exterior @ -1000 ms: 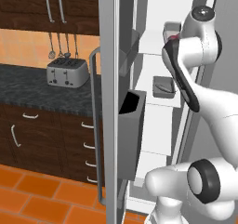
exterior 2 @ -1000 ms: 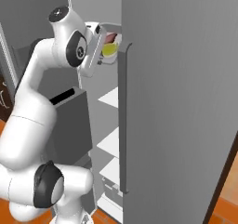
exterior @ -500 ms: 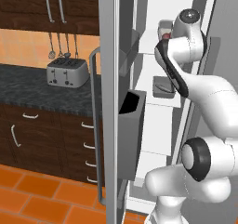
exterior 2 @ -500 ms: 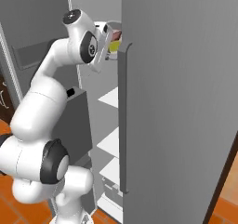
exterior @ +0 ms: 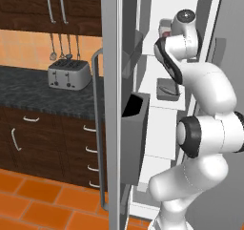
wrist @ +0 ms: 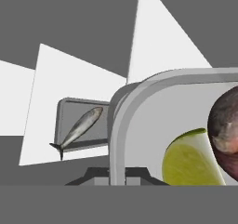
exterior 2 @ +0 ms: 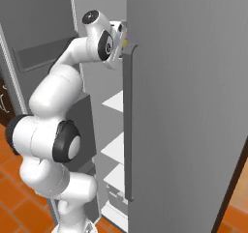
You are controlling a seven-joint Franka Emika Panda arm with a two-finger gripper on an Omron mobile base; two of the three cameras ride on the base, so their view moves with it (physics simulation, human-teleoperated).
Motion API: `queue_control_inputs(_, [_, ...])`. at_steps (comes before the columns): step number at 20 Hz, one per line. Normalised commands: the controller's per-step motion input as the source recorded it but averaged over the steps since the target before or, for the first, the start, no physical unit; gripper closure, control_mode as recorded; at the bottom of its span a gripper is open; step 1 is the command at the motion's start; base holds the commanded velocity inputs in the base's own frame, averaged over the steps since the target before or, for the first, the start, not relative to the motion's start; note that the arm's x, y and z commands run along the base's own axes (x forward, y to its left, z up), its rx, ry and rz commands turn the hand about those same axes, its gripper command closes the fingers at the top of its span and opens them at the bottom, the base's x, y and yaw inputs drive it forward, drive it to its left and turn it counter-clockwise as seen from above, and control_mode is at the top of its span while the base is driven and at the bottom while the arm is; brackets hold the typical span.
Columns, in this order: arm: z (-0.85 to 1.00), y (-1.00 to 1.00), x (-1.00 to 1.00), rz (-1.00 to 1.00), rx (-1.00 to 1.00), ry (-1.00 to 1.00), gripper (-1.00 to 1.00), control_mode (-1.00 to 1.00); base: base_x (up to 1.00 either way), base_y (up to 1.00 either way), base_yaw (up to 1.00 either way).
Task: Take the meat container that has the fish and place it on the second highest rack of the freezer. Then take the vegetable container that has the potato and lemon wedge and place it on the highest rack of the freezer.
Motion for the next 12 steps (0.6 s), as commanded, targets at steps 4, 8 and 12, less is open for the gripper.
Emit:
queue_control_inputs(4, [-0.31, -0.2, 0.54, 0.0, 0.0, 0.0, 1.0, -1.0, 0.0, 0.0, 0.0])
queue_control_inputs(8, [-0.36, -0.31, 0.37, 0.0, 0.0, 0.0, 1.0, -1.0, 0.0, 0.0, 0.0])
queue_control_inputs(12, [-0.25, -0.22, 0.14, 0.0, 0.0, 0.0, 1.0, -1.0, 0.0, 0.0, 0.0])
